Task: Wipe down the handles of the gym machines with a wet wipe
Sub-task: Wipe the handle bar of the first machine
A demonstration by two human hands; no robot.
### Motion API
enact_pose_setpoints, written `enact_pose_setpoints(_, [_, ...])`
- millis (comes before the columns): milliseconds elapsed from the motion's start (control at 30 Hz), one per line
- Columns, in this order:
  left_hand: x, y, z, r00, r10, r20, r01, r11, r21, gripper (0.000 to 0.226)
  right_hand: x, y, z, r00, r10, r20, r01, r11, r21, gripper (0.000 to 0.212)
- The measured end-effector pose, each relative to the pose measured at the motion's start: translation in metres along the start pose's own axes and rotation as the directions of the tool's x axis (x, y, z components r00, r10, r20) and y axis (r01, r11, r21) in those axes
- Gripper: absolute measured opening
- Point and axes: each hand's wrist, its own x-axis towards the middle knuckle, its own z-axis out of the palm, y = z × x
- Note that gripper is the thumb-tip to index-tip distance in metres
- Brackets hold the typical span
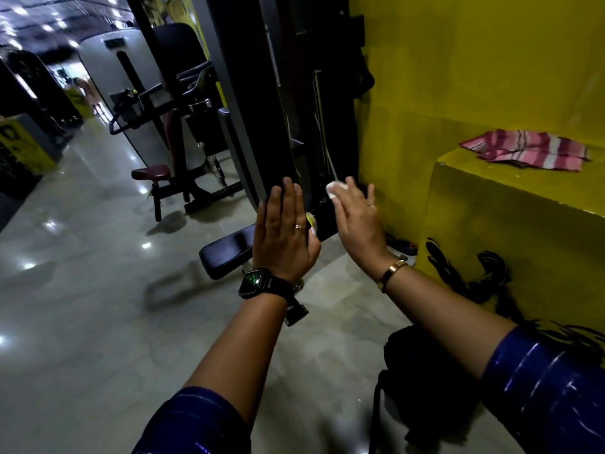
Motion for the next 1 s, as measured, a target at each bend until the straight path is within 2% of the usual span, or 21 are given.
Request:
enact_pose_setpoints(100, [-0.001,0.001,0.001,1.000,-0.021,0.013,0.021,0.999,0.035,0.078,-0.007,-0.015,0.005,0.966,-0.238,0.098,0.237,0.971,0.021,0.040])
enact_pose_setpoints(200, [-0.001,0.000,0.000,1.000,-0.015,0.016,0.014,0.998,0.066,0.078,-0.030,-0.008,0.010,0.931,-0.362,0.044,0.358,0.931,0.075,0.038])
enact_pose_setpoints(333, [0.001,-0.001,-0.003,1.000,0.001,-0.001,-0.001,1.000,0.025,0.082,-0.043,0.018,0.008,0.876,-0.482,0.015,0.481,0.872,-0.087,0.044])
enact_pose_setpoints(500, [0.001,-0.002,-0.004,1.000,-0.004,0.015,0.004,0.999,0.032,0.074,-0.018,-0.011,0.016,0.929,-0.366,-0.054,0.360,0.928,-0.097,0.037])
enact_pose_setpoints(567, [0.001,-0.002,-0.005,1.000,-0.007,0.022,0.006,1.000,0.028,0.072,-0.023,-0.013,0.018,0.926,-0.374,-0.054,0.371,0.927,-0.062,0.037])
enact_pose_setpoints(700, [-0.006,-0.005,-0.002,0.996,0.076,0.049,-0.077,0.997,0.014,0.091,-0.026,0.015,0.006,0.897,-0.443,0.008,0.439,0.886,-0.149,0.044])
enact_pose_setpoints(800, [-0.013,-0.007,0.001,0.991,0.129,0.044,-0.130,0.991,0.013,0.103,-0.007,0.027,-0.004,0.965,-0.260,-0.024,0.249,0.944,-0.215,0.039])
enact_pose_setpoints(867, [-0.016,-0.009,0.001,0.990,0.133,0.036,-0.132,0.991,-0.033,0.106,-0.001,0.020,-0.005,0.984,-0.176,-0.035,0.164,0.962,-0.216,0.038])
enact_pose_setpoints(1000, [-0.016,-0.011,0.003,0.985,0.172,0.002,-0.170,0.978,-0.119,0.086,-0.015,-0.008,0.007,0.950,-0.306,0.059,0.311,0.940,-0.140,0.040])
